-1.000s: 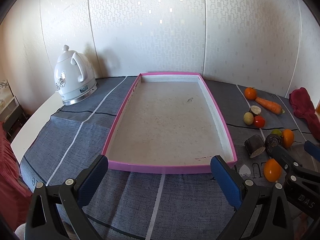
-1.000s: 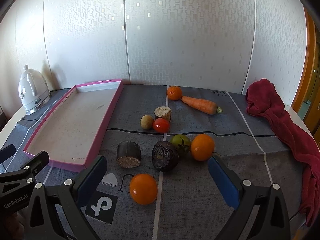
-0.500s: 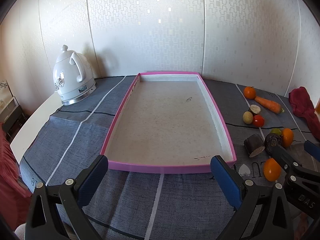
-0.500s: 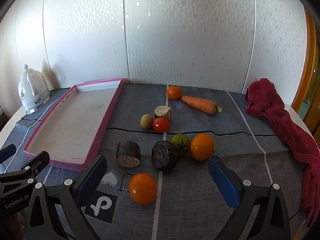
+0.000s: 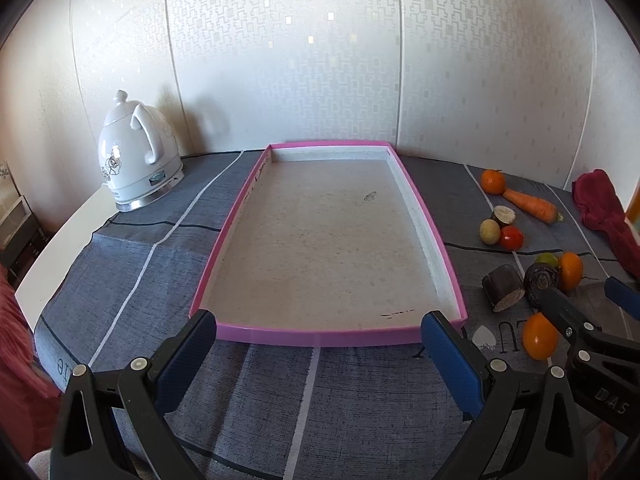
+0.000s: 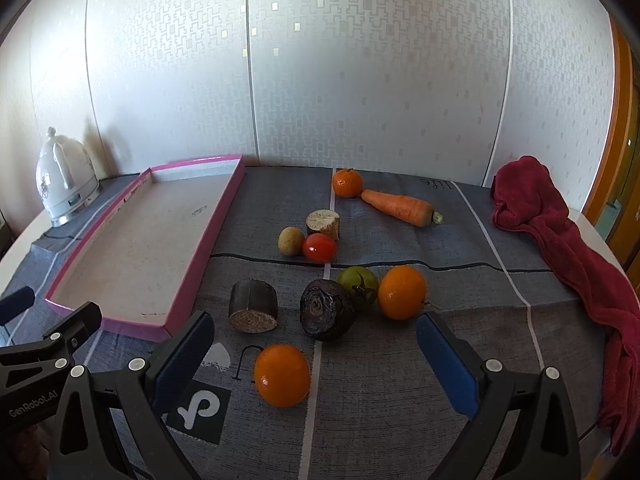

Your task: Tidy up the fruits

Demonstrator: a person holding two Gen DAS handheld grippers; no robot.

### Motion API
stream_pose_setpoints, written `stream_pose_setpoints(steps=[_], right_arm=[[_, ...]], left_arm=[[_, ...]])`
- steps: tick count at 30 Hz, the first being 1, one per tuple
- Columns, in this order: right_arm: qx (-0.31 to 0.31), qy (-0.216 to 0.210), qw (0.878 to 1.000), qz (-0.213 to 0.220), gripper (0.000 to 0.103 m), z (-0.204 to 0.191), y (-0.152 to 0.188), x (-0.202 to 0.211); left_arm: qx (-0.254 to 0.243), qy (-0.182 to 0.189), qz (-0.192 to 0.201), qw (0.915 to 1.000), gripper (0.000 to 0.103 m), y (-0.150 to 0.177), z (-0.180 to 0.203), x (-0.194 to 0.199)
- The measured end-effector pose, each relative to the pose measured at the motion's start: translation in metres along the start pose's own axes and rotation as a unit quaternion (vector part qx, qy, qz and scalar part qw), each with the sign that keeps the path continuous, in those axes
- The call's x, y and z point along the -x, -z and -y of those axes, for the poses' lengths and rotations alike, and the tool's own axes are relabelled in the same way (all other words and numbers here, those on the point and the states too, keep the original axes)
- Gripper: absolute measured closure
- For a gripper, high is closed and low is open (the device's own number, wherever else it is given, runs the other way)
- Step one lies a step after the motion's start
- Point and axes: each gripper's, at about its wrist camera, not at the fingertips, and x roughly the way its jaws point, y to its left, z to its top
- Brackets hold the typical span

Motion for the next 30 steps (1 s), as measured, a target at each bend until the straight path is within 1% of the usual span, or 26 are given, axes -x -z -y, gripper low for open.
stream_pose_setpoints(steps=[4,6,7,10,12,14,16,17,20,21,23,25,27,30], right_arm=[[0.001,-0.008,1.0,-0.001,0.002,0.001,0.0,0.0],[-0.001,-0.01,1.0,0.001,0.004,0.004,-0.001,0.002],[-0.003,-0.009,1.0,0.002,0.004,0.006,-0.001,0.002],[-0.009,-0.006,1.0,0.005,0.006,0.016,-0.003,0.003],[-0.012,0.0,1.0,0.006,0.012,0.024,-0.004,0.005],[-0.015,0.009,1.0,0.004,0.014,0.032,-0.004,0.005],[-0.02,0.019,1.0,0.0,0.02,0.044,-0.004,0.004],[-0.024,0.02,1.0,-0.002,0.025,0.048,-0.004,0.003],[-0.046,0.013,0.999,-0.011,0.033,0.065,-0.004,0.001],[-0.055,0.008,0.998,-0.013,0.034,0.071,-0.003,0.001],[-0.06,0.006,0.998,-0.016,0.034,0.077,-0.003,0.0],[-0.061,0.01,0.998,-0.014,0.034,0.082,-0.002,0.0],[-0.06,0.011,0.998,-0.013,0.039,0.083,-0.003,0.0],[-0.063,0.006,0.998,-0.015,0.039,0.085,-0.007,-0.006]], left_arm=[[-0.005,0.002,0.002,1.0,0.0,0.0,0.003,0.001],[-0.011,0.012,0.002,0.9999,0.0,0.001,0.004,0.001],[-0.014,0.025,0.002,0.9996,0.0,0.001,0.004,0.001],[-0.013,0.091,0.0,0.9958,0.0,0.003,0.006,0.002],[-0.028,0.106,-0.007,0.9939,0.0,0.004,0.014,0.002],[-0.047,0.11,-0.014,0.9928,0.0,0.007,0.027,0.002],[-0.056,0.121,-0.021,0.9909,0.0,0.009,0.035,0.002],[-0.061,0.128,-0.022,0.9896,0.0,0.011,0.04,0.002],[-0.056,0.154,-0.04,0.9858,0.0,0.016,0.049,-0.001],[-0.051,0.17,-0.049,0.9829,0.0,0.018,0.053,-0.002],[-0.051,0.188,-0.055,0.9793,0.0,0.021,0.061,-0.003],[-0.069,0.188,-0.048,0.9786,0.0,0.023,0.073,0.0],[-0.086,0.181,-0.04,0.9789,0.0,0.024,0.081,0.002],[-0.097,0.181,-0.045,0.9776,0.0,0.026,0.092,0.002]])
